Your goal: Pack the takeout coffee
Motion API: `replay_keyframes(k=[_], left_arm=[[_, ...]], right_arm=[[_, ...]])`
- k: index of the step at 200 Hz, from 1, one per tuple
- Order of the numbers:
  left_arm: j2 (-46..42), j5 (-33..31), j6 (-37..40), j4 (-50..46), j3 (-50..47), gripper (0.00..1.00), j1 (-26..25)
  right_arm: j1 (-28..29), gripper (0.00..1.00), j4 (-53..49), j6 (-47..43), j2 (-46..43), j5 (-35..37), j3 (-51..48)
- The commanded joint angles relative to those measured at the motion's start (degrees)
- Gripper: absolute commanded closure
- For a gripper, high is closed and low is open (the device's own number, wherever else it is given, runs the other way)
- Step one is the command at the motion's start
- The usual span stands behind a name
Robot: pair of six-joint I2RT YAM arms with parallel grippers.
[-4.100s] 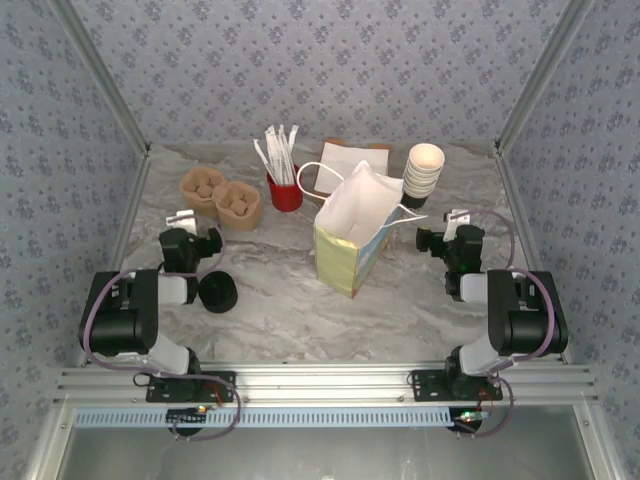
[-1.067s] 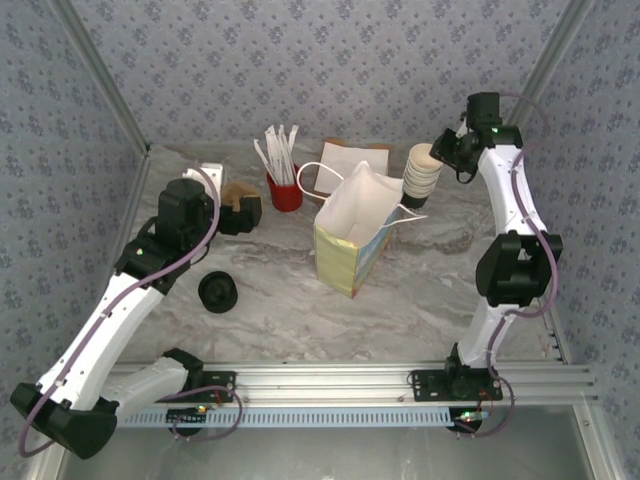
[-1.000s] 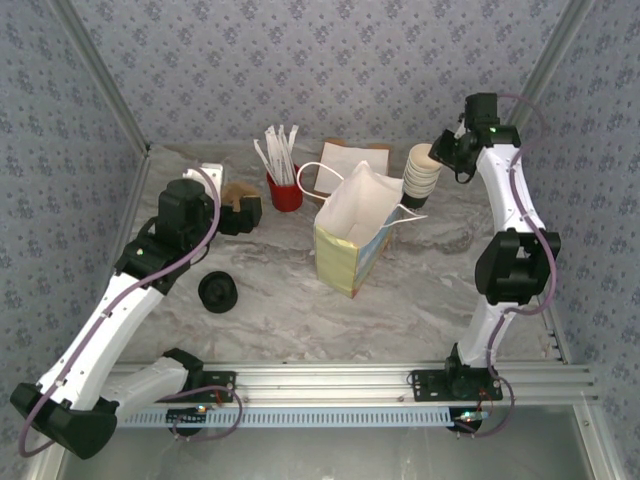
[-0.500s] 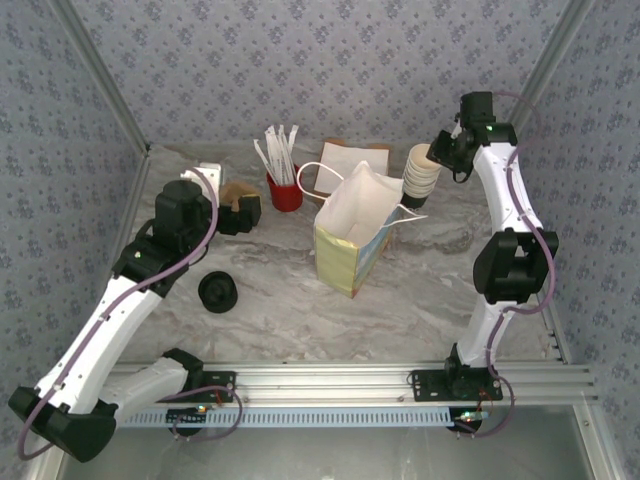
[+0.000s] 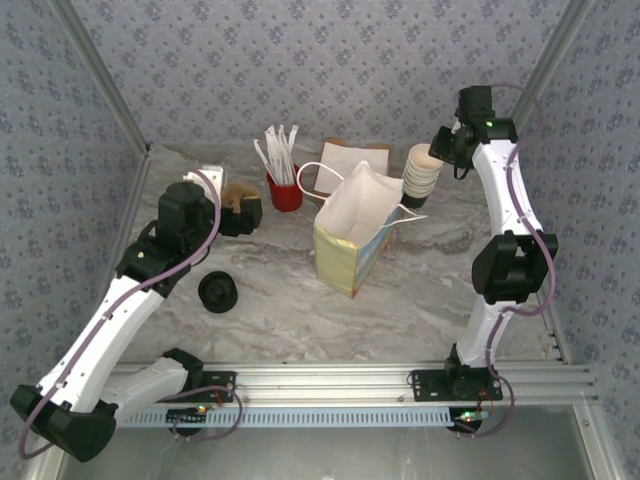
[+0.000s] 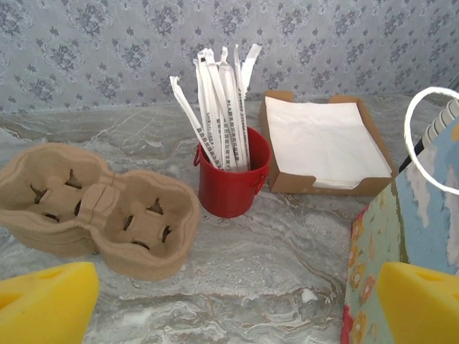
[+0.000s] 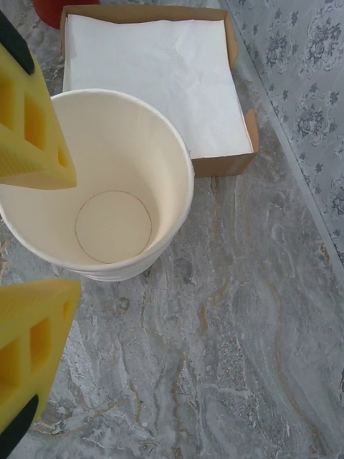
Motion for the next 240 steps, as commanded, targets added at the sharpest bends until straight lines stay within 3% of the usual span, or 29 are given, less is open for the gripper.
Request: replay_keyframes(k=[1, 240], left_arm=[[-1.7, 0.0, 0.3, 2.3, -0.7, 0.01, -0.3], [-3.8, -0.4, 0.6, 2.7, -2.3, 0.01, -0.3]], right_arm=[[-0.1, 0.61, -1.6, -0.2, 1.9, 1.1, 2.0], [-0.5, 0.73, -1.1, -0.1, 4.1, 0.8, 0.9]])
